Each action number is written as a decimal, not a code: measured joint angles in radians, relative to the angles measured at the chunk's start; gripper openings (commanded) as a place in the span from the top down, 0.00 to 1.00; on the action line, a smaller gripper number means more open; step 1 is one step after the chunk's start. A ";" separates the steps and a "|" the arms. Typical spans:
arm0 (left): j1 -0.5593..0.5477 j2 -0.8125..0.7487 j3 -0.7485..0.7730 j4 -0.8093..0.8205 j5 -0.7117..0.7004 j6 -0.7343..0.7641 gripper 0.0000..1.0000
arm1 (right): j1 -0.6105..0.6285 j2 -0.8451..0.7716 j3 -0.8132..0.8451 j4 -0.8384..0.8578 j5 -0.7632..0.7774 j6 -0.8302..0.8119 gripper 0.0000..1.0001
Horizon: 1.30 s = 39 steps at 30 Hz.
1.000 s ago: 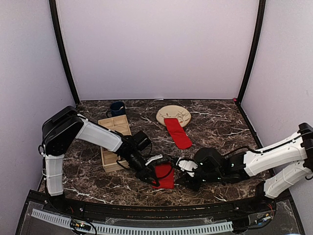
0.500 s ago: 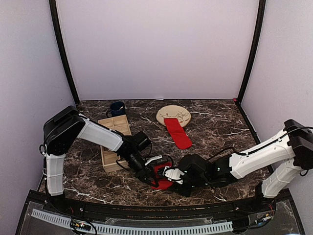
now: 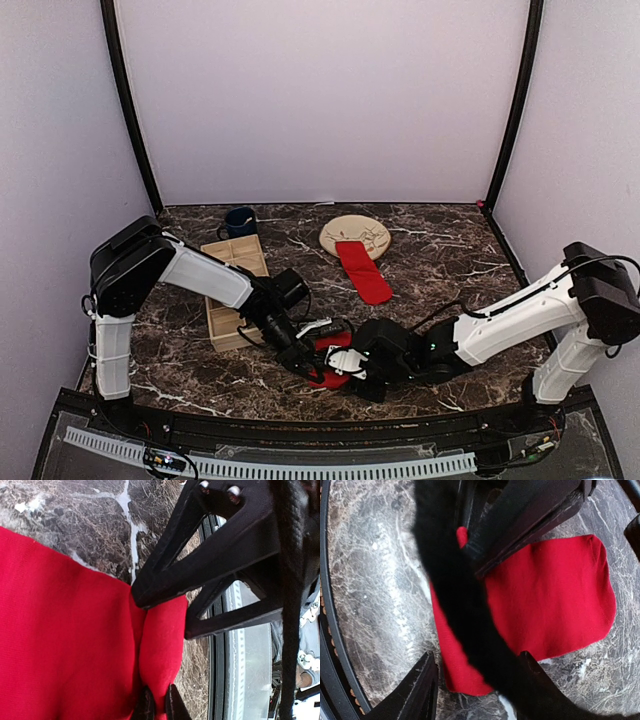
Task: Roll the socks
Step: Roll the sock at the center of the board.
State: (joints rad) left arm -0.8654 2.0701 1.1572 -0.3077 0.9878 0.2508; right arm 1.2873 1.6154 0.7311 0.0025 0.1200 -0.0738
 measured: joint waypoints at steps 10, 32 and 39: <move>0.003 0.004 0.002 -0.005 0.006 0.003 0.93 | 0.000 0.024 0.004 -0.004 -0.004 -0.026 0.72; 0.003 -0.027 -0.011 0.005 -0.016 -0.048 0.65 | -0.041 0.034 0.016 -0.010 -0.095 -0.002 1.00; 0.003 -0.083 -0.060 0.073 -0.087 -0.103 0.63 | -0.089 0.025 0.008 -0.003 -0.170 0.028 1.00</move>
State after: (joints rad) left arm -0.8619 1.9873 1.0977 -0.2344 0.9012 0.1482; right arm 1.1980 1.6405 0.7395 -0.0006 -0.0498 -0.0460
